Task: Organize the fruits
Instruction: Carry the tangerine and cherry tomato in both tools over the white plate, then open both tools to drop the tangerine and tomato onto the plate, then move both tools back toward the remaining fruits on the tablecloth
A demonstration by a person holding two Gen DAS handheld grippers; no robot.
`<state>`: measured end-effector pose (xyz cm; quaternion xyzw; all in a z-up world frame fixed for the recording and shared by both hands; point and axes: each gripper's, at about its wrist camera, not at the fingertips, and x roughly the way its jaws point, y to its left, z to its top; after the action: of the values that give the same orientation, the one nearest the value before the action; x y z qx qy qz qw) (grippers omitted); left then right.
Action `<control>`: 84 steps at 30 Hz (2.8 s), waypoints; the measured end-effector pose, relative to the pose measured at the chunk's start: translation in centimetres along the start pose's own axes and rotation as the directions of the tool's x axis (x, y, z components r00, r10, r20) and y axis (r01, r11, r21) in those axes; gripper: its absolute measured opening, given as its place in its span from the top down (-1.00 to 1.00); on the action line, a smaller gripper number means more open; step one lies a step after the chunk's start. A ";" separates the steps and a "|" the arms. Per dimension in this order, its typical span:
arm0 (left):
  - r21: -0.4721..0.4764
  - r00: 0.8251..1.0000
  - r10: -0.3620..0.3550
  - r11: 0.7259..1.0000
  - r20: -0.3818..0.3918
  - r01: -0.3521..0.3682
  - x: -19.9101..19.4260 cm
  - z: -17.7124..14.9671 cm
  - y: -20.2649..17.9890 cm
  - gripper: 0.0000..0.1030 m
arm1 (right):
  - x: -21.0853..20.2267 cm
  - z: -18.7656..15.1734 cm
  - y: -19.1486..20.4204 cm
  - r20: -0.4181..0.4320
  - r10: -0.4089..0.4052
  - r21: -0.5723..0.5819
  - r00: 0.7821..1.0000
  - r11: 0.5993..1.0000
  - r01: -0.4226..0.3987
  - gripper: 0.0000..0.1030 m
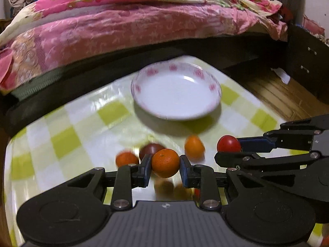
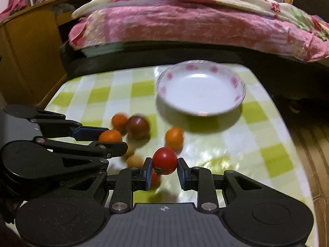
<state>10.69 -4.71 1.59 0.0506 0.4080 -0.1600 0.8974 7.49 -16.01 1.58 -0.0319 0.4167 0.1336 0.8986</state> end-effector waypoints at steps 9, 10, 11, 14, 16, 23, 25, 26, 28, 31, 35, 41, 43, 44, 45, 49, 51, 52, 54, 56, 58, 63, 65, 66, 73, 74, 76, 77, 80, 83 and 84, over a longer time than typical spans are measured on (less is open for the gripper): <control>0.000 1.000 -0.010 1.000 0.014 0.010 4.5 4.6 0.6 0.31 | 3.5 4.5 -3.7 0.033 -0.040 0.045 0.999 0.998 0.038 0.55; 0.000 1.000 -0.011 1.000 0.011 0.011 4.8 4.7 0.7 0.31 | 3.9 4.8 -3.8 0.035 -0.045 0.041 0.998 0.998 0.044 0.55; -0.001 1.000 -0.012 1.000 0.008 0.012 5.2 4.9 0.8 0.31 | 4.3 4.9 -3.8 0.039 -0.053 0.030 0.998 0.998 0.052 0.55; 0.004 1.000 -0.004 1.000 0.000 0.004 6.2 5.2 0.9 0.31 | 5.2 5.3 -4.3 0.037 -0.060 0.024 0.998 0.998 0.059 0.55; 0.008 1.000 -0.004 1.000 -0.003 0.004 6.7 5.3 0.9 0.31 | 5.8 5.5 -4.5 0.031 -0.061 0.023 0.998 0.998 0.061 0.55; 0.000 1.000 -0.001 1.000 0.003 0.001 7.5 5.4 0.9 0.31 | 6.5 5.6 -4.8 0.039 -0.070 0.008 0.997 0.998 0.070 0.51; -0.005 1.000 -0.003 1.000 0.005 0.003 7.5 5.5 1.0 0.30 | 6.5 5.7 -5.0 0.045 -0.065 0.012 0.997 0.998 0.065 0.50; -0.004 1.000 -0.003 1.000 0.006 0.004 7.5 5.4 1.1 0.29 | 6.6 5.8 -5.0 0.048 -0.068 0.014 0.997 0.998 0.067 0.50; -0.003 1.000 -0.003 1.000 0.006 0.003 7.5 5.4 1.1 0.28 | 6.7 5.8 -5.1 0.045 -0.070 0.016 0.997 0.997 0.069 0.50; -0.010 1.000 -0.005 1.000 0.004 0.005 7.5 5.4 1.1 0.27 | 6.8 5.8 -5.3 0.047 -0.068 0.027 0.997 0.997 0.067 0.48; -0.011 1.000 -0.006 1.000 0.006 0.006 7.5 5.5 1.2 0.27 | 6.8 5.8 -5.4 0.052 -0.071 0.034 0.996 0.997 0.069 0.47; -0.012 1.000 -0.008 1.000 0.029 0.009 6.7 5.8 1.3 0.25 | 6.5 5.7 -5.2 0.053 -0.074 0.034 0.996 0.997 0.072 0.45; -0.019 0.999 -0.006 1.000 0.033 0.006 6.5 5.9 1.5 0.25 | 6.4 5.6 -5.0 0.054 -0.075 0.038 0.996 0.997 0.074 0.39; -0.022 0.999 -0.006 1.000 0.034 0.007 6.5 5.8 1.7 0.24 | 6.3 5.6 -5.0 0.055 -0.074 0.038 0.996 0.997 0.072 0.38; -0.024 0.999 -0.005 1.000 0.035 0.006 6.4 5.8 1.8 0.24 | 6.2 5.6 -4.9 0.057 -0.072 0.037 0.996 0.997 0.070 0.38; -0.043 0.999 -0.008 0.999 0.032 0.010 5.9 5.6 2.3 0.23 | 5.7 5.5 -4.8 0.065 -0.070 0.036 0.995 0.997 0.068 0.38; -0.052 0.999 -0.013 0.999 0.032 0.015 5.5 5.5 2.5 0.23 | 5.3 5.4 -4.7 0.066 -0.067 0.040 0.996 0.997 0.064 0.38; -0.051 0.999 -0.015 0.999 0.032 0.017 5.3 5.4 2.5 0.23 | 5.2 5.3 -4.7 0.065 -0.065 0.040 0.996 0.997 0.063 0.38; -0.045 0.999 -0.020 0.999 0.030 0.022 4.9 5.1 2.5 0.22 | 4.8 5.2 -4.6 0.066 -0.057 0.039 0.996 0.998 0.055 0.37; -0.044 0.999 -0.028 0.999 0.027 0.029 4.4 4.8 2.6 0.21 | 4.4 5.0 -4.4 0.065 -0.049 0.037 0.997 0.998 0.047 0.36; -0.045 0.999 -0.037 0.998 0.023 0.038 3.9 4.5 2.8 0.20 | 4.1 4.7 -4.1 0.060 -0.036 0.035 0.998 0.999 0.033 0.36; -0.034 0.998 -0.061 0.998 -0.001 0.061 2.4 2.8 3.2 0.18 | 3.3 3.3 -3.5 0.039 0.006 0.019 0.999 1.000 -0.006 0.35; -0.027 0.998 -0.069 0.997 -0.008 0.068 1.9 2.1 3.4 0.17 | 3.0 2.6 -3.3 0.030 0.022 0.012 0.999 1.000 -0.023 0.35; -0.026 0.997 -0.074 0.997 -0.013 0.074 1.6 1.7 3.4 0.17 | 2.8 2.2 -3.1 0.025 0.031 0.007 0.999 0.999 -0.031 0.35; 0.013 0.994 -0.104 0.994 -0.043 0.105 0.3 -0.4 3.5 0.17 | 1.7 0.0 -2.0 -0.021 0.092 -0.024 0.996 0.995 -0.093 0.34; 0.018 0.993 -0.109 0.994 -0.045 0.110 0.2 -0.6 3.5 0.17 | 1.6 -0.3 -1.8 -0.029 0.105 -0.038 0.994 0.994 -0.106 0.34; 0.030 0.991 -0.123 0.992 -0.052 0.125 -0.2 -1.0 3.6 0.17 | 1.6 -0.7 -1.1 -0.046 0.123 -0.071 0.991 0.989 -0.127 0.33; 0.036 0.990 -0.130 0.991 -0.055 0.132 -0.3 -1.2 3.6 0.16 | 1.6 -0.8 -0.8 -0.054 0.130 -0.093 0.990 0.987 -0.135 0.32; 0.052 0.987 -0.146 0.987 -0.068 0.150 -0.4 -1.8 3.6 0.16 | 1.7 -1.4 0.1 -0.072 0.145 -0.162 0.987 0.975 -0.155 0.25; 0.068 0.985 -0.153 0.985 -0.085 0.159 -0.3 -2.3 3.5 0.16 | 2.1 -1.7 1.0 -0.090 0.162 -0.211 0.983 0.961 -0.177 0.24; 0.073 0.984 -0.156 0.984 -0.091 0.163 -0.2 -2.4 3.4 0.16 | 2.1 -1.7 1.0 -0.090 0.162 -0.211 0.983 0.961 -0.177 0.24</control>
<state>9.93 -0.86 0.01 0.0604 0.4416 -0.2452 0.8610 7.28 -14.87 -1.05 -0.0995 0.4328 0.2538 0.8593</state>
